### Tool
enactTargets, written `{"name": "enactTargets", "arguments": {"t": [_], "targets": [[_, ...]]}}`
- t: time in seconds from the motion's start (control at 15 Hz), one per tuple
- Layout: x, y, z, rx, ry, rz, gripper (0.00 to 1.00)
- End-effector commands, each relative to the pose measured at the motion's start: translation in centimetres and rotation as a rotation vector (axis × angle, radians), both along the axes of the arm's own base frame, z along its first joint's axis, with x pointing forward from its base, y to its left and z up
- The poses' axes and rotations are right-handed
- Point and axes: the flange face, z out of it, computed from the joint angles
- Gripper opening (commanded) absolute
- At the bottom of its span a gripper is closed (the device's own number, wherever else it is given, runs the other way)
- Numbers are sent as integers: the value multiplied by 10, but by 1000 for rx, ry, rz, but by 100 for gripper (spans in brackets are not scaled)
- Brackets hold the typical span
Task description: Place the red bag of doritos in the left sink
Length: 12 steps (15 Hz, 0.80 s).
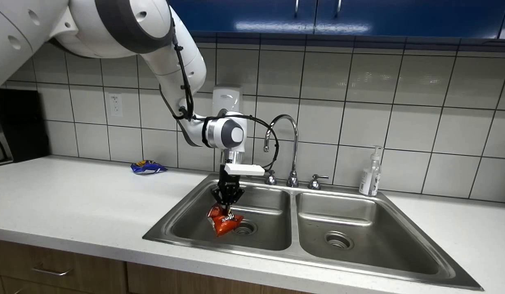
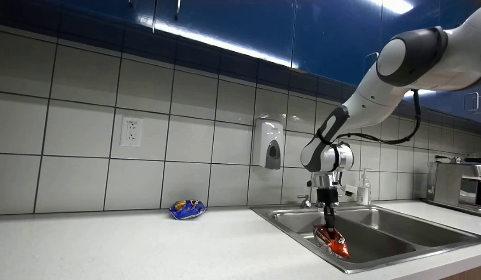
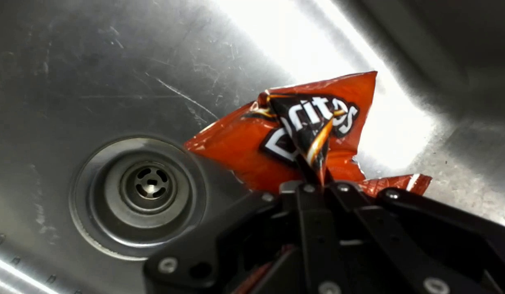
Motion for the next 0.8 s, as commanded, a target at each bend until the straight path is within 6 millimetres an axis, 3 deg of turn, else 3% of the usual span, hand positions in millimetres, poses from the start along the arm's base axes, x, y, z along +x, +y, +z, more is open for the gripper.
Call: {"name": "enactTargets", "arguments": {"t": [0.0,0.33,0.73], "targets": [[6,-11,-13,30,34,13,0],[3,-16,-33,42,68,4,0],[3,-16,-41,49,91,1,0]]}}
